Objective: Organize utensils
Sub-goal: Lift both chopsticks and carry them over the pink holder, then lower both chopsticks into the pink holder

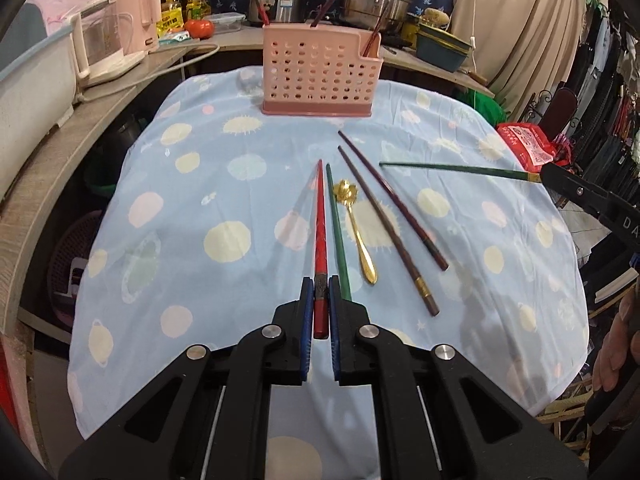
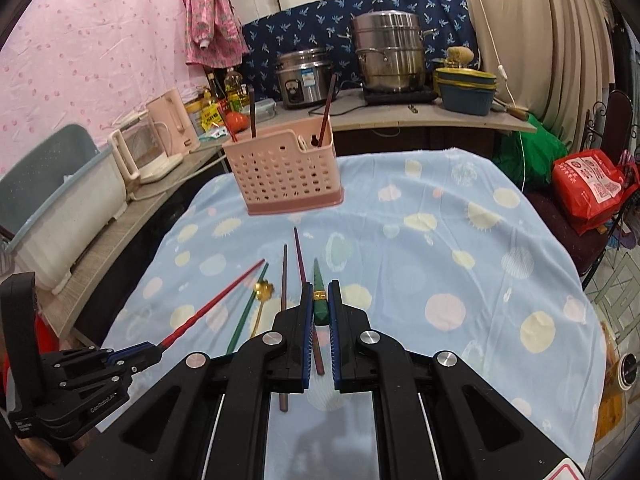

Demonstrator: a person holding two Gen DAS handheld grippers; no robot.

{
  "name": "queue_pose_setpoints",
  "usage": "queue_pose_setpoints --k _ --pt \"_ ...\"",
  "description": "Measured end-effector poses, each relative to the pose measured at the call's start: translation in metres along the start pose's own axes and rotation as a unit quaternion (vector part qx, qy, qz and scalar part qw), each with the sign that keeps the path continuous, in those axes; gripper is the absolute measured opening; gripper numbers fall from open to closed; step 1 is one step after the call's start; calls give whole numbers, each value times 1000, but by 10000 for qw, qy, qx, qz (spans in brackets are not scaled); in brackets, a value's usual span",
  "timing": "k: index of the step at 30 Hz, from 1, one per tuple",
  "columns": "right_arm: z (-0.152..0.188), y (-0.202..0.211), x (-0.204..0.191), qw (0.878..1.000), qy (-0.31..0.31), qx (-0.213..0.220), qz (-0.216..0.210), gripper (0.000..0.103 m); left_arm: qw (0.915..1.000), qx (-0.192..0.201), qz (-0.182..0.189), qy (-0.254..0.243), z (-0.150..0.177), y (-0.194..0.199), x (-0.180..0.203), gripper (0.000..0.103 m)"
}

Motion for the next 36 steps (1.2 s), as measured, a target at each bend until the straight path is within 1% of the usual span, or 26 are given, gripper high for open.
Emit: queue_pose_setpoints --k 9,14,18,25,30,34,36 --pt "-36 22 4 9993 -16 365 -66 7 9995 298 49 36 -37 27 -2 7" --pt "-62 33 6 9982 16 605 -45 7 9982 597 -14 99 -66 44 -12 7" --pt "-82 38 7 9971 9 752 -111 7 9967 786 -32 180 -89 55 -22 7" --pt "-122 45 0 9947 173 1010 -112 7 9933 1133 -113 186 -134 77 -31 7" --pt "-166 43 -7 9928 214 1115 -381 7 9892 1454 -134 112 -176 99 -33 7" --pt "-207 43 -18 9899 265 1292 -513 7 9835 1797 -195 47 -215 122 -31 7" --pt "-231 44 -24 9876 306 1446 -521 7 9789 2027 -244 23 -238 136 -30 7"
Point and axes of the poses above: each gripper's, at about its wrist camera, not at the fingertips, and y roughly against the way its jaws point, x to its right, z to its underside, the point moved 3 cm from there along -y, roughly the way its jaws point, and after that the axes turned 14 degrees about -x, right-handed, at the moved point
